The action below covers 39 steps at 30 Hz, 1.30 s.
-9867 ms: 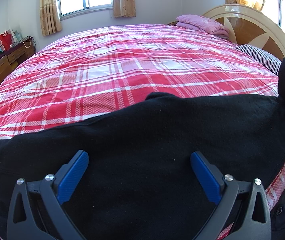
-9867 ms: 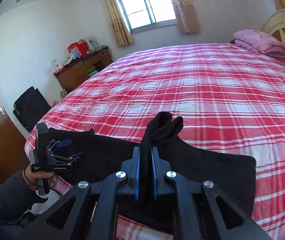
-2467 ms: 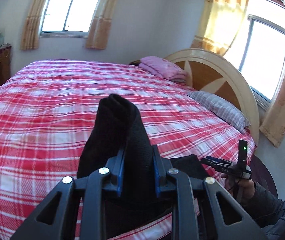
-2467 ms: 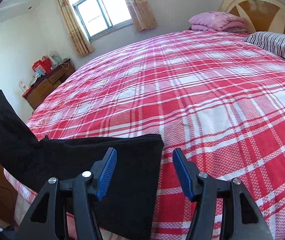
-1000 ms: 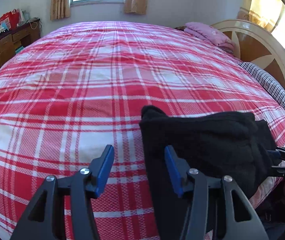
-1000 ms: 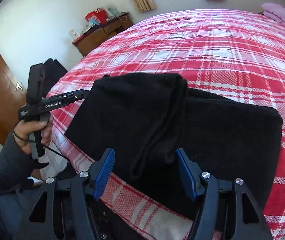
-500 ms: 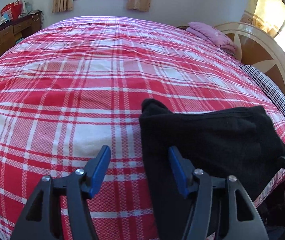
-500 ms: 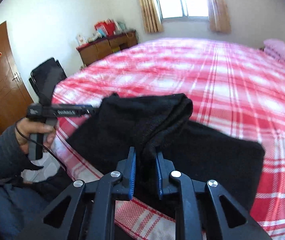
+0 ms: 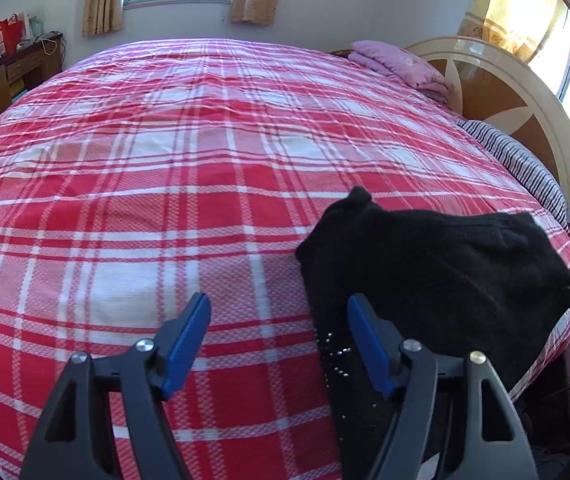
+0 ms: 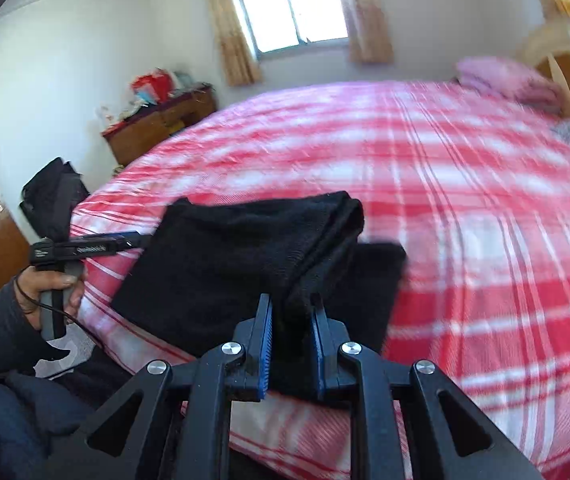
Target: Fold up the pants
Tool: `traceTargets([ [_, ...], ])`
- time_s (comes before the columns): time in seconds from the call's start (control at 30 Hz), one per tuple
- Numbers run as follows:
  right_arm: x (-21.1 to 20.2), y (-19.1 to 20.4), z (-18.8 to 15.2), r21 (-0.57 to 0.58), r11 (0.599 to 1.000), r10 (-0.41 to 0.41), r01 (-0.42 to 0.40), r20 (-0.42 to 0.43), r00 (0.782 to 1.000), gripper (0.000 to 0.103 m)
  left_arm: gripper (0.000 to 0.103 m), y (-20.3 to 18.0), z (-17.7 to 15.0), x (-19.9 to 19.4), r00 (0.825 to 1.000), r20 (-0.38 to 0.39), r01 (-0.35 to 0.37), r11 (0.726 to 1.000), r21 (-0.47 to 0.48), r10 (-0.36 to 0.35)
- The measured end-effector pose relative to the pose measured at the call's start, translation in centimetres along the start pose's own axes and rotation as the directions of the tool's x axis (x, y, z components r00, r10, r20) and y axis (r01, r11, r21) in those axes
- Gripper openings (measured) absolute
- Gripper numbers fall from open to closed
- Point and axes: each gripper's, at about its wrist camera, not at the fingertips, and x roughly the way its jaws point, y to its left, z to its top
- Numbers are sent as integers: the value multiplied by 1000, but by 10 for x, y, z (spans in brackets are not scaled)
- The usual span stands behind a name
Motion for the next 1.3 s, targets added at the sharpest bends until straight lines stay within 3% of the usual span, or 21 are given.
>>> traceTargets([
  [0.4,15,-20,-18,53,998,-32,37,-91,995,18,79,-21,-2,12,999,4,-51,996,75,51],
  [0.5,10,-28,-13,94,995,-22,29,-84,996,28,82,-21,-2,14,999,5,-54,996,71,54],
  [0.63,-18,-19,2,59,985,-168,164,64,984,33,84,-23,-2,16,998,12,-62,996,68,61],
  [0.73,-27,-7,21,52,990,-136,130,136,981,37,84,-27,-1,18,998,16,-68,995,71,67],
  [0.83,-9,10,34,19,1000,-12,10,117,993,40,85,-29,-1,18,996,21,-85,993,81,84],
  [0.9,12,16,34,-4,1000,15,-15,62,998,40,85,-28,0,13,995,28,-97,992,82,95],
  [1.03,58,4,20,17,997,-78,80,-104,992,40,88,-37,10,-6,989,109,-110,989,103,99],
  [1.13,56,-7,19,43,998,-43,47,-95,995,40,98,-49,18,-9,989,135,-79,990,120,63],
  [1.23,53,-7,18,43,997,-54,59,-93,994,40,98,-70,25,5,994,104,-64,981,181,46],
  [1.3,56,-10,16,27,997,-67,69,-88,994,40,100,-85,26,18,993,85,-95,965,243,76],
])
